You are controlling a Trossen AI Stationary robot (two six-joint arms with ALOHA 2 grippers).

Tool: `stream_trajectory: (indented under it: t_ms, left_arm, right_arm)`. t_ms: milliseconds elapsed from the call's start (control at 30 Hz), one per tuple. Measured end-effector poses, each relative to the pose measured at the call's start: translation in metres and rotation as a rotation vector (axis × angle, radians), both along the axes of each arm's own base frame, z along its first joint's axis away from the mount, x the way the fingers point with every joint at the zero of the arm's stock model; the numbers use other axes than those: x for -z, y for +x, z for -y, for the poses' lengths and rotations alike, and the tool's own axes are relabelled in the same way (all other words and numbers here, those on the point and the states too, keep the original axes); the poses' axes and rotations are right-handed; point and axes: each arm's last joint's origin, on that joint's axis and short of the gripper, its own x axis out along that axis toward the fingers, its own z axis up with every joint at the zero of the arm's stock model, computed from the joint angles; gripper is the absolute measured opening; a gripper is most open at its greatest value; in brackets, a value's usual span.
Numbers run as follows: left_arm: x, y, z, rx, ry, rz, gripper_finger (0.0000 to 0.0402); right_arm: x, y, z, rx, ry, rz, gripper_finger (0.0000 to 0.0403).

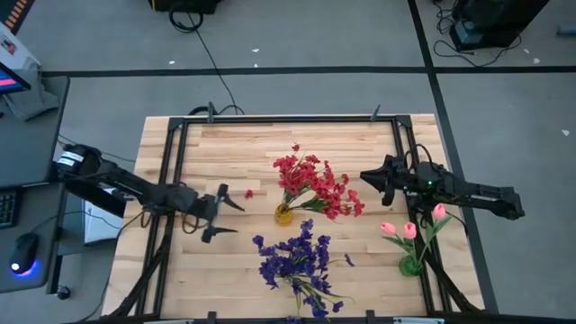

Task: Sort flowers into vase by color
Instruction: Return to Home Position

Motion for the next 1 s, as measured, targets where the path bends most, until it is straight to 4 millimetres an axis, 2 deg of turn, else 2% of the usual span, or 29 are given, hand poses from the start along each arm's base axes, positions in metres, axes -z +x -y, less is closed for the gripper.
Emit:
stream_trajectory:
  t_ms: [233,600,700,1000]
  left_arm:
    - [-0.005,-0.004,-0.006,-0.140,0.099,0.056,0.0335]
    - [-0.013,-0.022,-0.011,-0.137,0.164,0.049,0.0335]
    - [-0.012,-0.033,-0.013,-0.137,0.150,0.015,0.0335]
    - [-0.027,-0.054,-0.017,-0.113,0.069,0.164,0.0335]
  right_arm:
    - [-0.003,0.000,0.001,0.033,0.130,0.062,0.0075]
    - [-0.007,0.001,0.002,0.065,0.135,0.107,0.0075]
    - [-0.007,0.001,0.002,0.064,0.128,0.110,0.0075]
    - [-0.007,0.001,0.001,0.056,0.128,0.108,0.0075]
